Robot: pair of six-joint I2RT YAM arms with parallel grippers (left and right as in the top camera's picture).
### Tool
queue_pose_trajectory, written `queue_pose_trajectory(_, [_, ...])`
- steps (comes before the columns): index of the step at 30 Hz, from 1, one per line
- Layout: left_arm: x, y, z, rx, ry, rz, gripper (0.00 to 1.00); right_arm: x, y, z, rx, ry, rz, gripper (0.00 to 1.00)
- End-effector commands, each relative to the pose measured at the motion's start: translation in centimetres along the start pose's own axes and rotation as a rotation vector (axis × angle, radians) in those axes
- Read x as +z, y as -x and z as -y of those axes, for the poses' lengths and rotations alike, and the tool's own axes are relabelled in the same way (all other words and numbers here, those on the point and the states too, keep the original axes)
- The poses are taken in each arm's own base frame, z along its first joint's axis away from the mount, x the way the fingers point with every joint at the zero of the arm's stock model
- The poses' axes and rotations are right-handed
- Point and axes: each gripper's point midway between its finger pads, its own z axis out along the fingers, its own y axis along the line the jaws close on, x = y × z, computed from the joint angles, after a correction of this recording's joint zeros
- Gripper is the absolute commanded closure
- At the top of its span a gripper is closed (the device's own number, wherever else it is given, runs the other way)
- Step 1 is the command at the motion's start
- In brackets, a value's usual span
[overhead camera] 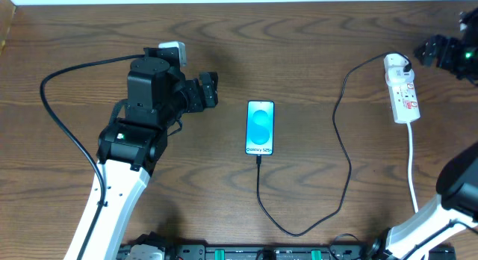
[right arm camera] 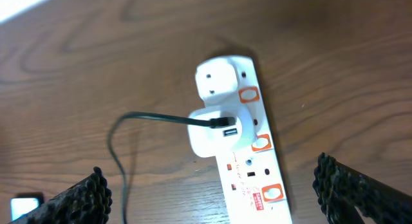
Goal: Plug charger to phone and switch on socket
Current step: 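Press the power strip switch down with the right gripper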
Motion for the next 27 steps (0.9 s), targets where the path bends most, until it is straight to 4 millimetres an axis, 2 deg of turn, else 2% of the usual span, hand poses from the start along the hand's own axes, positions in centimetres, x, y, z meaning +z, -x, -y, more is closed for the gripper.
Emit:
queue_pose_trajectory(1, [-0.2, 0.5, -0.2, 0.016, 0.011, 0.017, 0.06, 3.0, -1.7, 0.2, 0.002, 0.028, -0.071, 0.01])
queue_pose_trajectory(6, [-0.2, 0.5, -0.2, 0.016, 0.011, 0.017, 0.06, 6.0, -3.3, 0.5, 0.03, 0.068, -0.139, 0.01])
queue_pose_trajectory(11, [-0.2, 0.5, -0.2, 0.016, 0.011, 0.017, 0.06, 7.7, -4.3, 0.3, 0.047, 0.106, -0.179, 0.01])
queue_pose_trajectory(17, [-0.2, 0.5, -0.2, 0.016, 0.011, 0.017, 0.06, 8.7, -5.0, 0.1, 0.047, 0.112, -0.204, 0.01])
queue_pose_trajectory(27, [-0.2, 0.5, -0.2, 0.016, 0.011, 0.017, 0.06, 9.2, -4.8, -1.0, 0.016, 0.111, -0.203, 0.01])
